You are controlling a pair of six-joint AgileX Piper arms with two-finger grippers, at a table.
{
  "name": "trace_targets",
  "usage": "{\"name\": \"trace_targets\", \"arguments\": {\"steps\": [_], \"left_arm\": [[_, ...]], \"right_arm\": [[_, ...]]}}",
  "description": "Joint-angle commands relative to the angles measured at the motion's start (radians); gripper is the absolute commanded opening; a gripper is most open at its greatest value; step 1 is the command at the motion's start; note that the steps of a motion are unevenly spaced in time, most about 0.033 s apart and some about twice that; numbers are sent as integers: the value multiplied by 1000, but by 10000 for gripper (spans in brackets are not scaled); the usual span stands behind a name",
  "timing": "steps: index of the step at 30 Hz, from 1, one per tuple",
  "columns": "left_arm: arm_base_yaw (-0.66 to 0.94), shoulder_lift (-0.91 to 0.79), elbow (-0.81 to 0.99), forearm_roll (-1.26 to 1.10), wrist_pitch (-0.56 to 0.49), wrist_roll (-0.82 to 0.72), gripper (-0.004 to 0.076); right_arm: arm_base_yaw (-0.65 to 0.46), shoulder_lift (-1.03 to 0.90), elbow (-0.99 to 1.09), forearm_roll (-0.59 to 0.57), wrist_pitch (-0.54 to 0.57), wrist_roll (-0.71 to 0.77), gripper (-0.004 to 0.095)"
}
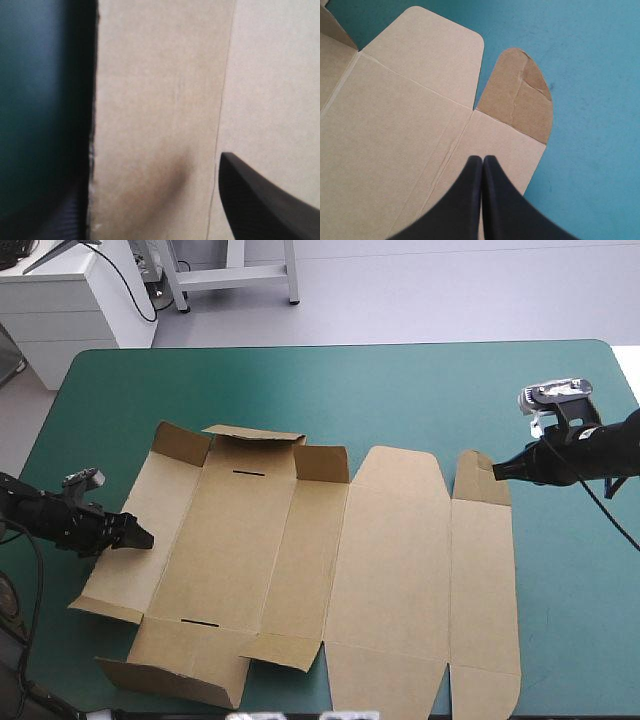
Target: Fold the box
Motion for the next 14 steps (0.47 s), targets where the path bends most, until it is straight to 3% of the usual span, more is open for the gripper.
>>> {"name": "trace_targets", "arguments": {"steps": [1, 14], "left_arm": [[-9, -17, 18, -12, 118, 1, 477], [-9, -20, 18, -3, 121, -50, 472]], "right_arm": [[-5, -27, -26, 27, -38, -7, -20], [-5, -27, -26, 25, -42, -9, -20]]}}
